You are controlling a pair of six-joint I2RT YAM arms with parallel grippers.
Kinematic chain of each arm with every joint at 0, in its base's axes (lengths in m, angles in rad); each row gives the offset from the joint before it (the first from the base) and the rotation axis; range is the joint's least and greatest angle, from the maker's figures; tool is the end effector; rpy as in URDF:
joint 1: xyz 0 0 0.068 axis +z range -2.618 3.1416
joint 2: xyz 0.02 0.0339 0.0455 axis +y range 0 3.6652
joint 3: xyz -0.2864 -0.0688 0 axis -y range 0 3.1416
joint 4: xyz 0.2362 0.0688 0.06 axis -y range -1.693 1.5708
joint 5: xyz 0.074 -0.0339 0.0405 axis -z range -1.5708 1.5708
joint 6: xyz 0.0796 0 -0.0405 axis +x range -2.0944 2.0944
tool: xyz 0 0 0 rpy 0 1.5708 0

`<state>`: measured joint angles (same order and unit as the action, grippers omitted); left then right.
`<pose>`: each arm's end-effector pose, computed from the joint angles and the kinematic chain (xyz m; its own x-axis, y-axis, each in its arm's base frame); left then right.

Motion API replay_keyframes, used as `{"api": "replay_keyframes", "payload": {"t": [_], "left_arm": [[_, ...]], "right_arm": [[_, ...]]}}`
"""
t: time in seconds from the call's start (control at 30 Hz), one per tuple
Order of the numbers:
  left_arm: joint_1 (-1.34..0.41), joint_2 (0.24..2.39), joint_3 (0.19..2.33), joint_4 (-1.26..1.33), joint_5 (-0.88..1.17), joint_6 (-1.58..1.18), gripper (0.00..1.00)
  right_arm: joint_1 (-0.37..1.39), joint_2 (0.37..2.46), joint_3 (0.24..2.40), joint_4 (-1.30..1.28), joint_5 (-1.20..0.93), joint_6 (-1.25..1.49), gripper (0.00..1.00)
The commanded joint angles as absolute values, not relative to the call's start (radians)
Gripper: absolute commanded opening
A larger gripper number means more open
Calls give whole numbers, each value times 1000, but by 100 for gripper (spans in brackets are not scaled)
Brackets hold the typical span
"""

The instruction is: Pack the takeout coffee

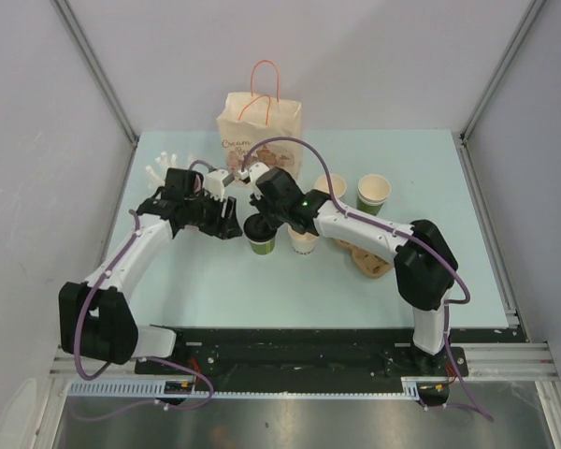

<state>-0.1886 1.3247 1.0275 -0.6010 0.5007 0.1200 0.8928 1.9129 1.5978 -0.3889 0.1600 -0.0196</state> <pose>0.2711 -0.0906 0.2670 -0.7080 0.2420 -0.6635 0.5469 0.7823 -0.2982 0.3082 0.3624 0.2684 -0.3923 -0.5180 -0.7601 -0.7005 0.7038 -0.1180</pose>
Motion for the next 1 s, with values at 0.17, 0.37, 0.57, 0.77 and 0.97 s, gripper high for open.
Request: {"api": "replay_keyframes", "payload": {"t": [0.17, 0.37, 0.57, 0.77, 0.97], "left_arm": [[-206, 1381, 1112, -577, 574, 98, 48], [-206, 1391, 1129, -572, 592, 74, 29], [-206, 1451, 1111, -560, 589, 8, 25], [-206, 1457, 1095, -532, 603, -26, 24], [-206, 1482, 1063, -518, 618, -31, 23]], "right_arm": [[913, 1870, 1623, -403, 164, -29, 29], [905, 1865, 1647, -408, 167, -15, 49], [888, 1842, 1640, -380, 157, 31, 61], [876, 1861, 1588, -327, 97, 72, 62], [854, 1868, 1534, -298, 43, 110, 57]]}}
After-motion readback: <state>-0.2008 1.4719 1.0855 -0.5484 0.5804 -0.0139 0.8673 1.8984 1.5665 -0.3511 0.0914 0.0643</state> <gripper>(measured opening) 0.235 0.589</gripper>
